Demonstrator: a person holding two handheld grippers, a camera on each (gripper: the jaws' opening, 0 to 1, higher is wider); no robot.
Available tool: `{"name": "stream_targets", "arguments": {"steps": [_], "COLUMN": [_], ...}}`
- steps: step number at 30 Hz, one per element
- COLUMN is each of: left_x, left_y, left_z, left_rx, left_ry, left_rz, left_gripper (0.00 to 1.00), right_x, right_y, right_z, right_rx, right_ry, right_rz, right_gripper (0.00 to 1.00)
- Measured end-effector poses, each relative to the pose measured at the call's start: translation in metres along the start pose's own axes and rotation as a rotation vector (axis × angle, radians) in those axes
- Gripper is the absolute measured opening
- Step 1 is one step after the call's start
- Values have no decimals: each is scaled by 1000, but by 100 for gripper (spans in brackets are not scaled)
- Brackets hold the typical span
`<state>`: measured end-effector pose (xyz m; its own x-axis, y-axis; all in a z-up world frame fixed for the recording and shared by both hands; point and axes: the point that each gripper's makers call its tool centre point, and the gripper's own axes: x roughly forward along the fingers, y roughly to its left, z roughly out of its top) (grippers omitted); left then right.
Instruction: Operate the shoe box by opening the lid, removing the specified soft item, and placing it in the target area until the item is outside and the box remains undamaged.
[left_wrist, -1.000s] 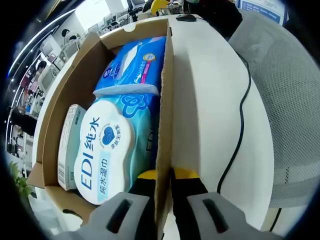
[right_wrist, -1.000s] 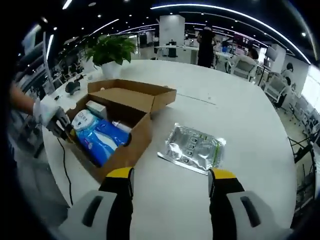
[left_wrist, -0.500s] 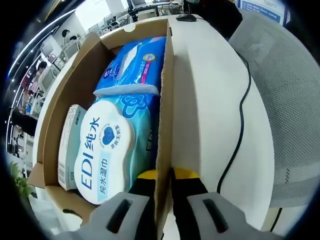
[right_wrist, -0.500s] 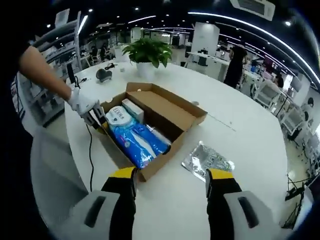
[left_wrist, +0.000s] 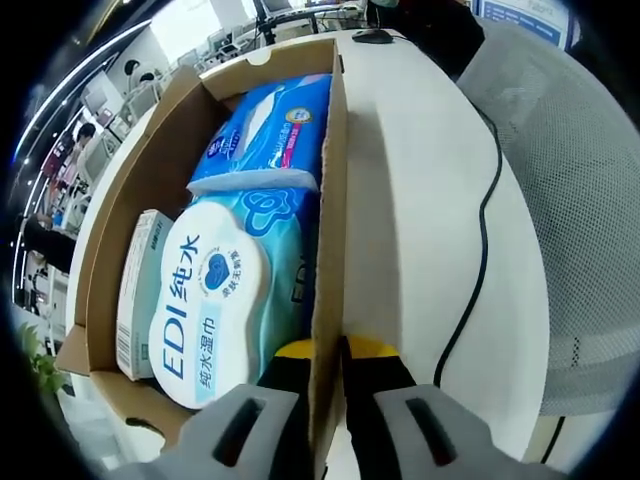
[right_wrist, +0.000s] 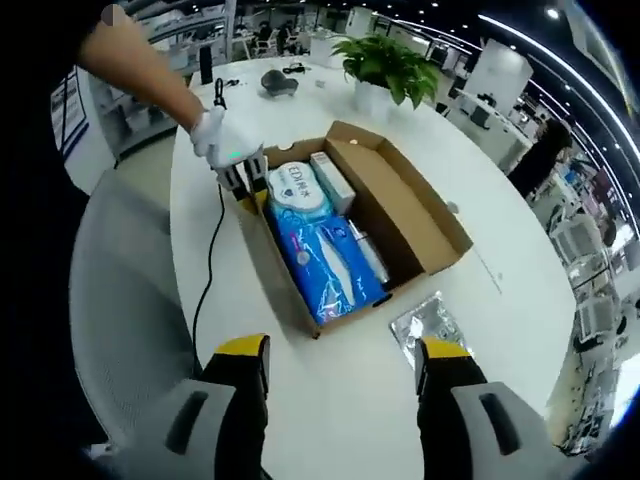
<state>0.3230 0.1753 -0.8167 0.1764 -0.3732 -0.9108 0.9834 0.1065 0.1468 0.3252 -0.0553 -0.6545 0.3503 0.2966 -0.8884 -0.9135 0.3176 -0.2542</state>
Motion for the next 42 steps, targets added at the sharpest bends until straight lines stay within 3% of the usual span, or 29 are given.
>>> {"name": "stream_targets", "arguments": {"steps": [3, 8, 16, 24, 29, 39, 42], "left_x": [0, 0, 0, 0, 1, 1, 2], "left_y": [0, -1, -1, -1, -1, 0, 0], "left_z": [0, 0, 1, 1, 1, 1, 1], "left_rx": [6, 7, 7, 11, 9, 5, 7], "left_ry": [-2, -3, -4, -5, -4, -4, -4], "left_rz": [1, 0, -2, -1, -2, -2, -1], "left_gripper": [3, 3, 3, 3, 3, 3, 3], "right_x": [0, 0, -3, 19, 22, 26, 35], "right_y": [3, 5, -1, 3, -5, -22, -26], "right_z": [4, 21, 33, 30, 33, 51, 55], "right_rx": [-88, -127, -267, -168, -218, -259, -108], "right_ry": [19, -7, 36, 41, 87, 66, 24], "right_rz": [11, 29, 64, 130, 144, 179, 225], "right_gripper": [56, 55, 53, 51, 50, 50, 50]}}
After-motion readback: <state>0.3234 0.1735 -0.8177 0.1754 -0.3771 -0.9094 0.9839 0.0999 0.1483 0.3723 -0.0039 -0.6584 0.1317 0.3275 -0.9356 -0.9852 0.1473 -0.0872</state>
